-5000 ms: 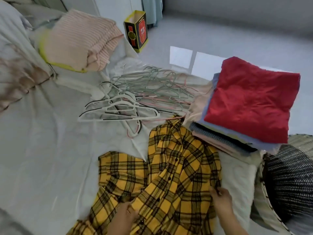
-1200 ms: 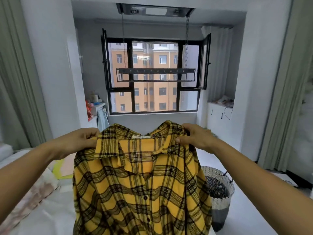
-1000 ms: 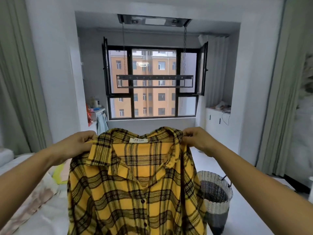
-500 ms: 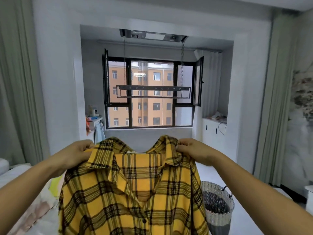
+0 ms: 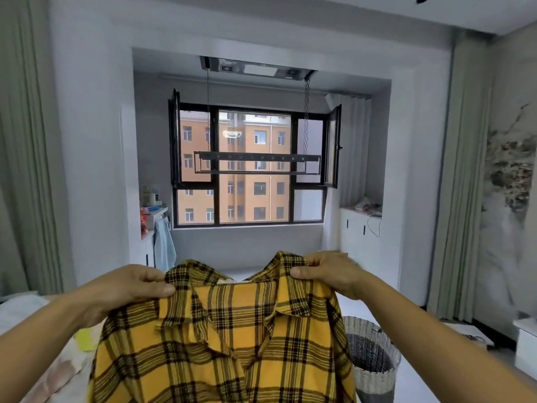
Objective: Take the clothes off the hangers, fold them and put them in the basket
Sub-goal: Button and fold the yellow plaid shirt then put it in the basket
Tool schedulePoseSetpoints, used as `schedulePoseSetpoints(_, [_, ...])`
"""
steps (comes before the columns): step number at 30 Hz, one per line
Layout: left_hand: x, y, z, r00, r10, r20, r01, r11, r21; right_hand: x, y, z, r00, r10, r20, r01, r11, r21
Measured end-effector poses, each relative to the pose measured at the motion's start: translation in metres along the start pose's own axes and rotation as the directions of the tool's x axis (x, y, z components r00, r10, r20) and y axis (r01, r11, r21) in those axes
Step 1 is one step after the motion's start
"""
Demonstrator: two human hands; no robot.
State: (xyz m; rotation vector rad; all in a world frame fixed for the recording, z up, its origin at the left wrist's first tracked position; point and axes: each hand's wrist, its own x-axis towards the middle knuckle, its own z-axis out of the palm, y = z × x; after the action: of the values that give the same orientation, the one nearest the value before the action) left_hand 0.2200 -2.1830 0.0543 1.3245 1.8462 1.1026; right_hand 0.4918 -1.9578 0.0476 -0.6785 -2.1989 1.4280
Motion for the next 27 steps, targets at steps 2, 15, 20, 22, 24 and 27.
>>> schedulePoseSetpoints(2, [0.003, -0.001, 0.000, 0.995, 0.068, -0.075, -0.071, 0.997, -0.040, -0.002, -0.003, 0.000, 0.998, -0.051, -0.028, 0.050, 0.998, -0.035])
schedulePoseSetpoints(15, [0.021, -0.020, 0.019, 0.954, 0.158, -0.254, -0.203, 0.965, -0.164, -0.003, 0.008, -0.010, 0.984, -0.161, -0.083, 0.161, 0.987, -0.004])
schedulePoseSetpoints(20, [0.027, -0.018, 0.027, 0.999, 0.046, 0.011, -0.044, 0.986, -0.160, -0.003, 0.013, -0.017, 0.984, -0.152, -0.097, 0.148, 0.988, -0.053])
schedulePoseSetpoints(22, [0.030, -0.025, 0.030, 0.998, 0.003, 0.068, 0.005, 0.993, -0.115, -0.003, 0.022, -0.019, 0.985, -0.147, -0.087, 0.143, 0.989, -0.045])
schedulePoseSetpoints(24, [0.035, -0.035, 0.031, 0.999, 0.014, 0.039, -0.010, 0.995, -0.097, -0.004, 0.031, -0.023, 0.987, -0.144, -0.065, 0.141, 0.989, -0.044])
schedulePoseSetpoints(27, [0.040, -0.042, 0.034, 0.998, 0.038, -0.047, -0.043, 0.994, -0.103, -0.007, 0.038, -0.029, 0.992, -0.122, -0.032, 0.120, 0.992, -0.047])
